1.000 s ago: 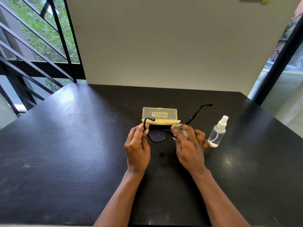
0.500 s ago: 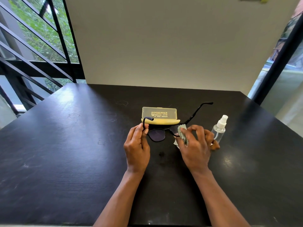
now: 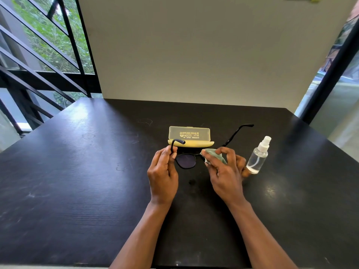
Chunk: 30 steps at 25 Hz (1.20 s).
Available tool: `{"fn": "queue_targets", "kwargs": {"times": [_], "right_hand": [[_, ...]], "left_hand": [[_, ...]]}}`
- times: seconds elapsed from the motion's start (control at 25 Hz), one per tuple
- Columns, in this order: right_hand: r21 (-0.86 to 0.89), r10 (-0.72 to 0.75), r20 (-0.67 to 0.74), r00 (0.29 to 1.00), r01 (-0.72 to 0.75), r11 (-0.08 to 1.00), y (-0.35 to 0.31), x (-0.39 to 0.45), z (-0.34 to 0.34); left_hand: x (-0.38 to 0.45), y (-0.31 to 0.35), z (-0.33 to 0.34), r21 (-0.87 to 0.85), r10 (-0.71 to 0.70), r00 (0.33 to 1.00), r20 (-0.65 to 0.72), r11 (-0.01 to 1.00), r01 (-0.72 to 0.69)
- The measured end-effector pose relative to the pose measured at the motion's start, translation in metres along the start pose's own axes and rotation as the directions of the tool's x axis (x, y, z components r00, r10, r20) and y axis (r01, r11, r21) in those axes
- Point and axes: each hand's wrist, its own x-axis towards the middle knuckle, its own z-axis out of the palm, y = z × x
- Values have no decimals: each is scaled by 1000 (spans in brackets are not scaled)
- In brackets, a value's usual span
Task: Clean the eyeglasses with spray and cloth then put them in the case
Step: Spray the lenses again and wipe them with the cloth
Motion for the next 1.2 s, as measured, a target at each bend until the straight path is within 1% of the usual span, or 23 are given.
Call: {"fn": "queue_targets", "kwargs": {"times": [0.12, 0.24, 0.36, 0.44, 0.56, 0.64, 0.76, 0.88, 0.96, 1.04, 1.12, 1.2], "right_hand": [[53, 0, -61, 998, 4, 999, -1, 0, -1], [56, -23, -143, 989, 31, 998, 1, -1, -2], [-50, -57, -210, 976, 48, 998, 5, -2, -3], [-125, -38, -221, 975, 10, 992, 5, -2, -2], [-179, -2, -190, 982, -33, 983, 3, -2, 0], [-189, 5, -122, 992, -28, 982, 2, -2, 3], [-158, 9, -9, 1000, -10, 987, 2, -1, 4], [-110, 5, 28, 1000, -2, 994, 2, -1, 2], [-37, 6, -15, 1000, -7, 999, 0, -1, 0], [-12, -17, -102, 995, 16, 1000, -1, -2, -2], [-53, -39, -172, 984, 30, 998, 0, -3, -4], [-117, -37, -208, 977, 13, 993, 1, -4, -5]], "left_hand": [[0, 0, -1, -5, 0, 1000, -7, 1000, 0], [0, 0, -2, 1, -7, 1000, -14, 1000, 7], [0, -1, -1, 3, -6, 1000, -17, 1000, 6], [0, -1, -1, 0, -6, 1000, -22, 1000, 6], [0, -1, -1, -13, 3, 1000, -17, 1000, -4], [0, -1, -1, -16, 11, 1000, -14, 1000, -11], [0, -1, -1, -14, 2, 1000, -18, 1000, -3], [1, 0, -1, -11, 4, 1000, -31, 1000, -5], [1, 0, -2, -15, 2, 1000, -31, 1000, -3], [1, 1, -2, -16, -7, 1000, -28, 1000, 7], [1, 0, -2, -7, -13, 999, -30, 1000, 13], [1, 0, 0, -1, -10, 999, -32, 1000, 10]]}}
